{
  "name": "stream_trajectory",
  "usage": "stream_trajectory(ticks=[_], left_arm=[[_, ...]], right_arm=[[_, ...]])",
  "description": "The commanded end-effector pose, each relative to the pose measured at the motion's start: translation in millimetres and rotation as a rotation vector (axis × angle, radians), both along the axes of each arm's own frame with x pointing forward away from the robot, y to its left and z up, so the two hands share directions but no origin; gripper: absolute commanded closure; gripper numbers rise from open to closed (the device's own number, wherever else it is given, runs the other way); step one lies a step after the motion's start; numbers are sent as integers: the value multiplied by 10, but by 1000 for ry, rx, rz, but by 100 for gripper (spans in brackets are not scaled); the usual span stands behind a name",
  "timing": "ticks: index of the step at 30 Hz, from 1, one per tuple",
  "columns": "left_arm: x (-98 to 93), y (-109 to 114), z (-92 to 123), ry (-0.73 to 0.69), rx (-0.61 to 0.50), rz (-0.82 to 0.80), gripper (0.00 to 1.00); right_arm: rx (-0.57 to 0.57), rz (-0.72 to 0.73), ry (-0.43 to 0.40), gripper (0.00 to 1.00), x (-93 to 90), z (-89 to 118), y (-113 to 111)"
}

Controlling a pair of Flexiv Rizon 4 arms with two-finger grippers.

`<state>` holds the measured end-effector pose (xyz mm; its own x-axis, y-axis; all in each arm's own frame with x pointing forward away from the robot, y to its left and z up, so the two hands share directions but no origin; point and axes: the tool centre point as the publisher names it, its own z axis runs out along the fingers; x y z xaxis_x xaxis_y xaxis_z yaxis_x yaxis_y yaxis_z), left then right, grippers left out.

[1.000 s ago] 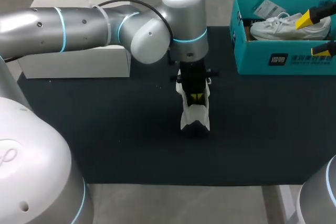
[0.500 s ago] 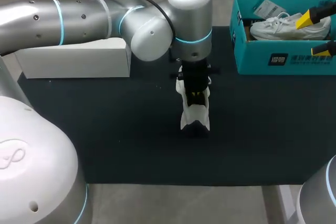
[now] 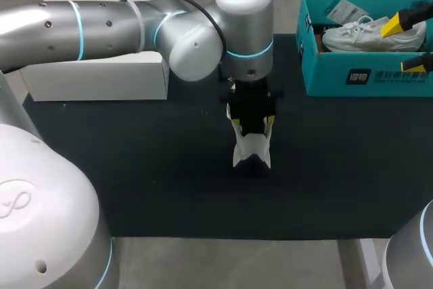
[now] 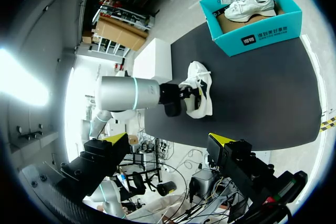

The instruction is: Take the shoe out of the shoebox, open the shoe tongue, remove and reinsert the insole, then place the shoe into the shoebox

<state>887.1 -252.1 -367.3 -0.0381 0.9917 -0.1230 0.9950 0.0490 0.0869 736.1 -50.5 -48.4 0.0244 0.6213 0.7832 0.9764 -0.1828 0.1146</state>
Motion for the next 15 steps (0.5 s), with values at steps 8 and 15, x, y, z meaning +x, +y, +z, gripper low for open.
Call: stream_trajectory(ticks=[8,15], left_arm=[[15,75,44,-11,-2,3,0],[62,-12,154,-26,-33,-10,0]], right_arm=[[-1,1,2,0,16,-7,7],[-1,1,2,0,16,-7,7]])
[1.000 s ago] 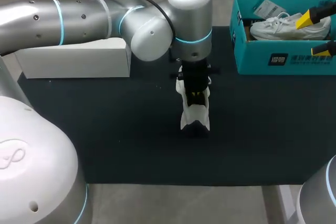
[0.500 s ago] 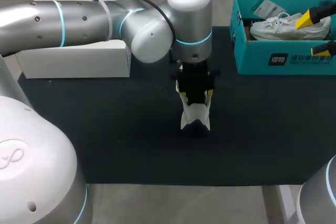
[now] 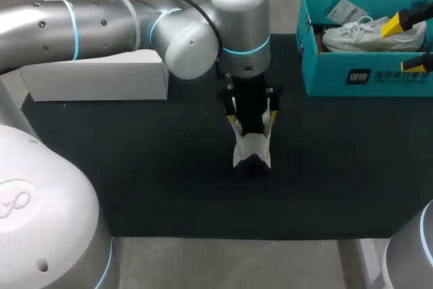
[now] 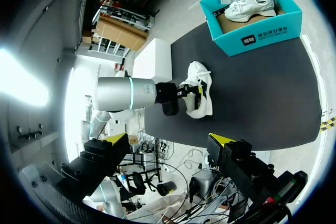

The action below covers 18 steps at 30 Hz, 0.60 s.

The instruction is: Take the shoe out of the shoebox, open the shoe tongue, remove and reinsert the insole, then place the shoe into the shoebox

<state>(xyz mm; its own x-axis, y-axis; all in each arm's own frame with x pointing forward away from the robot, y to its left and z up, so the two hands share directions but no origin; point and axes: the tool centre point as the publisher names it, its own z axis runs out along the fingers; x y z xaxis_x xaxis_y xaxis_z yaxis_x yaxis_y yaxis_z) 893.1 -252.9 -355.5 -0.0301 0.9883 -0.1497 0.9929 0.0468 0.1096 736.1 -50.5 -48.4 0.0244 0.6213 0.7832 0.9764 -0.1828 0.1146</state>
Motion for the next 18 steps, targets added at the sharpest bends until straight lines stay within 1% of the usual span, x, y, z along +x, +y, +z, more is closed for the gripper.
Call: stream_trajectory(ticks=[1,9,11,13,18], left_arm=[[-2,-11,54,-5,-7,-8,0],[41,-20,136,-29,12,-6,0],[85,-6,180,-38,19,-4,0],[170,17,243,-62,34,3,0],[489,-2,402,-122,26,65,0]], right_arm=[[-1,1,2,0,15,-7,7],[-1,1,2,0,15,-7,7],[-1,1,2,0,15,-7,7],[-1,1,2,0,15,-7,7],[-1,1,2,0,15,-7,7]])
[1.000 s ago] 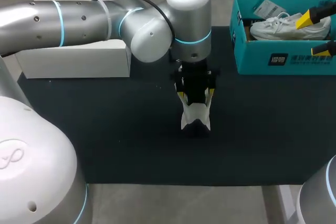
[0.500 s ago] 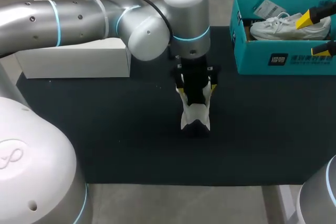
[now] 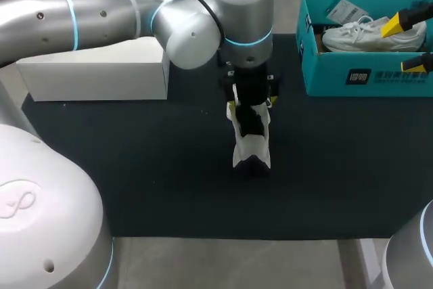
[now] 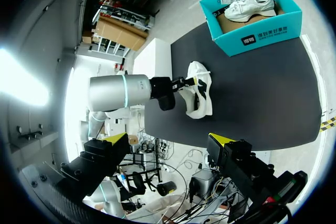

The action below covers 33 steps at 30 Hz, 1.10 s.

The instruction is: Take the shoe out of the shoebox, open the shoe tongue, remove and reinsert the insole, then place the shoe into the shoebox

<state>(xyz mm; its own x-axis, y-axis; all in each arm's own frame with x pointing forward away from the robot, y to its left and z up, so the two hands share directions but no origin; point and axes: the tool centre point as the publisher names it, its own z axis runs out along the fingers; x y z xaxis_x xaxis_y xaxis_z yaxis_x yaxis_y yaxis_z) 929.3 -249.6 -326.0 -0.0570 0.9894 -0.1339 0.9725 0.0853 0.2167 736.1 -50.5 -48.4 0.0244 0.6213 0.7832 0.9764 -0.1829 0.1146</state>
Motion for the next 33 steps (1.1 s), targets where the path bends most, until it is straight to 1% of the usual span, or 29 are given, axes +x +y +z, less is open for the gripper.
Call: stream_trajectory(ticks=[1,3,5,6,12,17,19,23,26,30,33], left_arm=[[172,-51,133,-20,-3,29,0],[236,-85,167,-27,-5,36,34],[266,-129,174,-23,-10,36,96],[274,-153,167,-16,-13,30,100],[303,-287,109,-7,-13,17,100],[366,-288,108,14,10,41,100],[344,-249,112,32,16,42,100],[211,-130,125,54,36,32,100],[138,5,119,47,72,84,100],[75,178,26,46,120,185,100],[33,223,-57,63,119,200,100]], right_arm=[[-1,1,2,0,15,-7,7],[-1,1,2,0,15,-7,7],[-1,1,2,0,15,-7,7],[-1,1,2,0,15,-7,7],[-1,1,2,0,15,-7,7],[-1,1,2,0,15,-7,7],[-1,1,2,0,15,-7,7],[-1,1,2,0,15,-7,7],[-1,1,2,0,15,-7,7],[-1,1,2,0,15,-7,7],[-1,1,2,0,15,-7,7]])
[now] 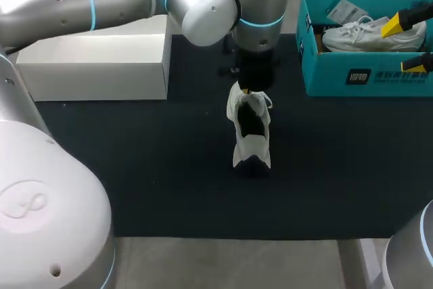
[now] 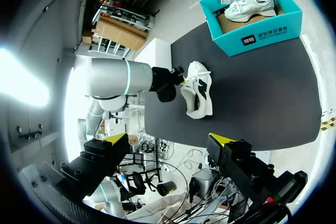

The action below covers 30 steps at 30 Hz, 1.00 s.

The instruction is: Take the shoe out of the shoebox, open the shoe tongue, remove and reinsert the insole, then place the shoe into the shoebox

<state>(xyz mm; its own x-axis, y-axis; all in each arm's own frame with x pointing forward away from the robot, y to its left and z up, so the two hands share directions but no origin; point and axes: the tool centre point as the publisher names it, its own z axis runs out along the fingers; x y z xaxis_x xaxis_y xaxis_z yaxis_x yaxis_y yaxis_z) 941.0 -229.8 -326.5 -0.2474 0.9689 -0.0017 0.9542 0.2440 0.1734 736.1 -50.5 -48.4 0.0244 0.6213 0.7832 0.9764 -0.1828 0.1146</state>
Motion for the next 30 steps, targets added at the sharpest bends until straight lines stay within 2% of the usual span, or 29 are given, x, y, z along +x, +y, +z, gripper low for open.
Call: stream_trajectory(ticks=[1,13,17,22,30], left_arm=[[-101,29,-65,4,-9,17,100],[-430,81,-119,43,-19,153,100],[-519,46,1,62,-25,332,100],[-576,-39,250,165,-128,638,100],[-576,-39,250,165,-128,638,100]], right_arm=[[-1,1,2,0,16,-7,7],[-1,1,2,0,16,-7,7],[-1,1,2,0,16,-7,7],[-1,1,2,0,16,-7,7],[-1,1,2,0,16,-7,7]])
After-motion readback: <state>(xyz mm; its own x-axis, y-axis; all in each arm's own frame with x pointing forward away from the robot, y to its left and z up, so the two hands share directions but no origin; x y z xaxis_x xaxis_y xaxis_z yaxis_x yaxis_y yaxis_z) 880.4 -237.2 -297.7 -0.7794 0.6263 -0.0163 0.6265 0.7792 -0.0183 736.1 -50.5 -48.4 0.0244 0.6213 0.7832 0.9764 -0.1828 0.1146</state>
